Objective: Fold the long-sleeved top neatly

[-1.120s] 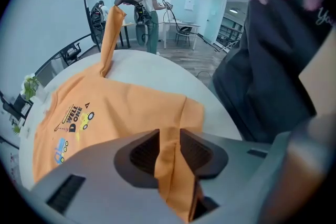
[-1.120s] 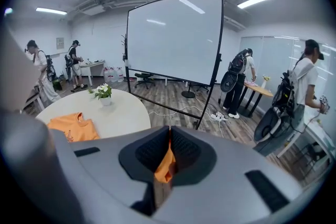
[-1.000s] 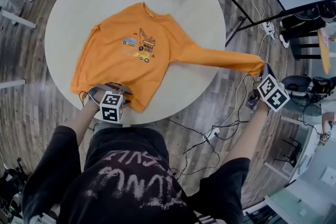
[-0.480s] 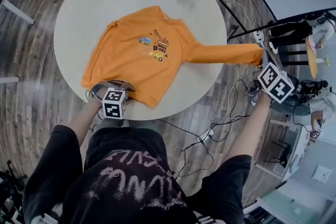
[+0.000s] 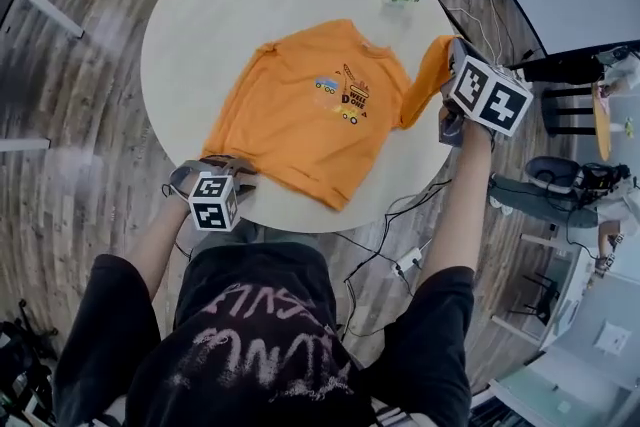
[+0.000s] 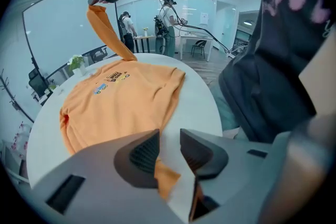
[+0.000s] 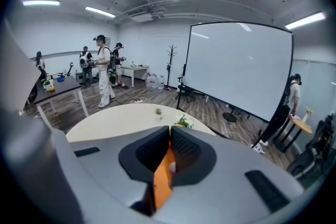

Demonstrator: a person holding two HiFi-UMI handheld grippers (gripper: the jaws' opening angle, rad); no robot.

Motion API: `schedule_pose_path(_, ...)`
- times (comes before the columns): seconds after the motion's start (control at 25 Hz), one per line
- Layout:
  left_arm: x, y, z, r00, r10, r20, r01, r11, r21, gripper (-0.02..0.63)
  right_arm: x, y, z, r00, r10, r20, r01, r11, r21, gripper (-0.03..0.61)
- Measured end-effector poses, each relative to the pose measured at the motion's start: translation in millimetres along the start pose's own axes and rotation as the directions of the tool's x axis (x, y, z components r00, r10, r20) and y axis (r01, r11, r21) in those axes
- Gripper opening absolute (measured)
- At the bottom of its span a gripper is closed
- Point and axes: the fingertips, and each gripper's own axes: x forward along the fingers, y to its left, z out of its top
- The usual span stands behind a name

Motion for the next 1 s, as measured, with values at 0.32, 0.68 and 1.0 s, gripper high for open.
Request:
schedule_pose_path(0.32, -17.7, 4.2, -43.1, 1.0, -0.004, -0.023, 0.002, 0.996, -0.088, 0.133, 96.3, 134.1, -46.4, 0.975, 0.191, -0.114, -0.187, 0.981, 0.046, 0.017)
schedule_pose_path(0.68, -12.7, 0.8, -47.9, 0.997, -0.051, -0.052, 0.045, 0.992, -0.117, 0.133, 160.9, 207.3, -109.2, 0.938, 0.298, -0.174, -0.277, 0.951, 0.138, 0.025)
schedule_pose_path(1.0, -17.8, 1.3, -49.2, 0.996, -0.067, -0.052, 0.06, 0.989, -0.135, 0.133, 145.9, 256.8, -139.4, 0.875, 0.463, -0.141, -0.447, 0.885, 0.128, 0.146)
